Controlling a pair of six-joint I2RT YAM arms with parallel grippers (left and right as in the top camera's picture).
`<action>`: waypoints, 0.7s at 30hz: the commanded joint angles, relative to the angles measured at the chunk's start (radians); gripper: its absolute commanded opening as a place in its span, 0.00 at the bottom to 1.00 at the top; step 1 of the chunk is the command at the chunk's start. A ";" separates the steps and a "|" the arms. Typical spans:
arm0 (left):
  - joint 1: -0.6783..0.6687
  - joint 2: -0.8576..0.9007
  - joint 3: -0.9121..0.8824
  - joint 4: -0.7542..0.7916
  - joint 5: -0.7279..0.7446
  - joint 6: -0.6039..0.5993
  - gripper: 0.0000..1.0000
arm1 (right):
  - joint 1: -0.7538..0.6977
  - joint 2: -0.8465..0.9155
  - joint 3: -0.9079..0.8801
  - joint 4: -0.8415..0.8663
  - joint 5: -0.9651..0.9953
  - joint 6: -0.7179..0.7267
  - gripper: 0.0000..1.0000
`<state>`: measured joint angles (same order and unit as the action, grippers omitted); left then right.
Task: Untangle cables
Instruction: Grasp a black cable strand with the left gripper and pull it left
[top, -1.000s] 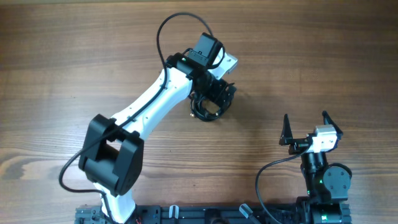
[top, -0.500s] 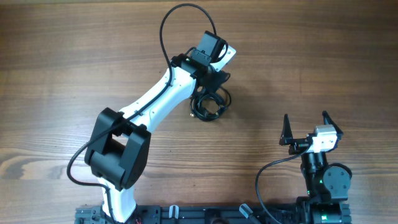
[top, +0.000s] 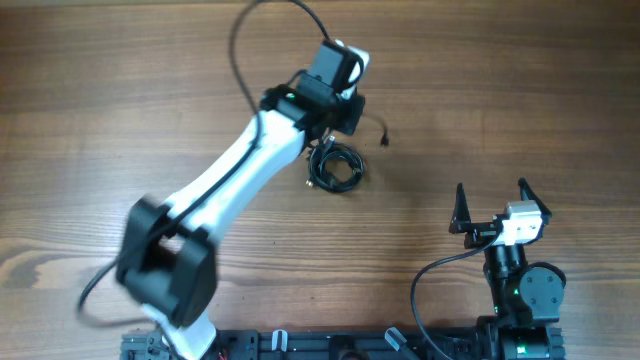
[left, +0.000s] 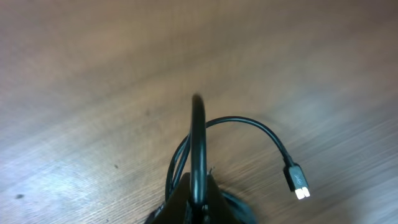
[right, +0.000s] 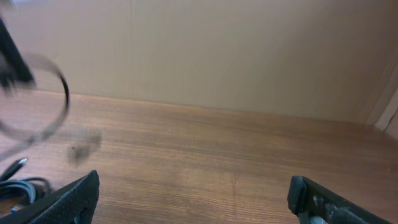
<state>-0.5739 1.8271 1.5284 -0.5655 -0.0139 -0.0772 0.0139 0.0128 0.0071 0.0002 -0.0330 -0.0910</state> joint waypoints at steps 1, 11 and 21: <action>0.005 -0.232 0.048 0.028 -0.014 -0.152 0.04 | -0.004 -0.008 -0.002 0.002 -0.009 0.013 1.00; 0.064 -0.367 0.047 -0.108 -0.358 -0.356 0.04 | -0.004 -0.008 -0.002 0.002 -0.008 0.013 1.00; 0.100 -0.323 0.047 -0.286 -0.342 -0.403 0.05 | -0.004 -0.008 -0.002 0.002 -0.008 0.013 1.00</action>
<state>-0.4728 1.5013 1.5745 -0.8349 -0.3466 -0.4591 0.0139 0.0128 0.0071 0.0002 -0.0330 -0.0910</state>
